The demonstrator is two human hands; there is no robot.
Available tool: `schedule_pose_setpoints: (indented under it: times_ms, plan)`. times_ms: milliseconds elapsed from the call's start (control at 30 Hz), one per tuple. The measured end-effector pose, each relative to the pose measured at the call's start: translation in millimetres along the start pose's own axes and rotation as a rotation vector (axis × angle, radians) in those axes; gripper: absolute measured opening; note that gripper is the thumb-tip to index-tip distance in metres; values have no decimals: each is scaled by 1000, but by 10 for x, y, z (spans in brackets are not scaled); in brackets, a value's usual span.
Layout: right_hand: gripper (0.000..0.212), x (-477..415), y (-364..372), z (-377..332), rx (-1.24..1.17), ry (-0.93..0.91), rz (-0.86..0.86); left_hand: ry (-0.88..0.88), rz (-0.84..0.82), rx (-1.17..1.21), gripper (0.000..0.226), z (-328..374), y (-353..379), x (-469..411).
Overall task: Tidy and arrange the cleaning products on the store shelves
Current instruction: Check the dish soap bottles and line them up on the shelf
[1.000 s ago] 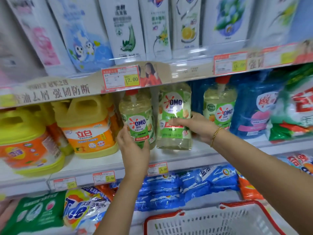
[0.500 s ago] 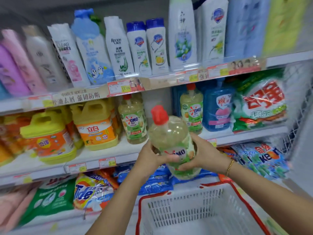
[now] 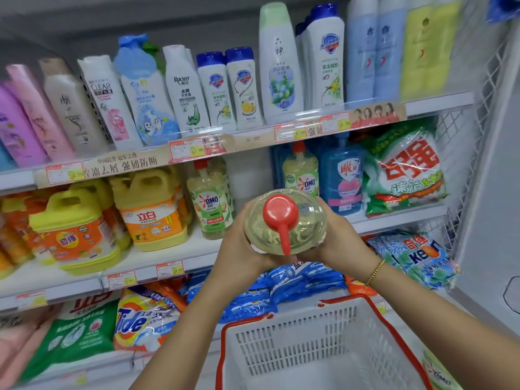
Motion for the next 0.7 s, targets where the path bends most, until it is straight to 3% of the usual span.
schedule_pose_setpoints:
  times_ms: [133,233,433,567,700]
  plan:
    - [88,6,92,125,-105,76,-1,-20,27,68,90,-40,-28,7]
    - [85,71,241,258,-124,131,-94,-66,25,133,90,-181,-8,67]
    - [88,-19,458,366,-254,173,-212,-332,173,403,69,-672,-42,131]
    - [72,-151,494,345,-311,169,-128,-406,320,575,59,-757,-85,99]
    - [69,-119,505,387,-79,77,38,-412,474,668,51,-752,-167,93]
Point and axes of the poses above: each hand's wrist, its own x-axis away from the middle knuckle, its own y-axis out of the palm, z = x × y, the point moved 6 cm from there along -x, towards the middle knuckle, and after that the axes turned 4 degrees about y, right-handed, at the moved point
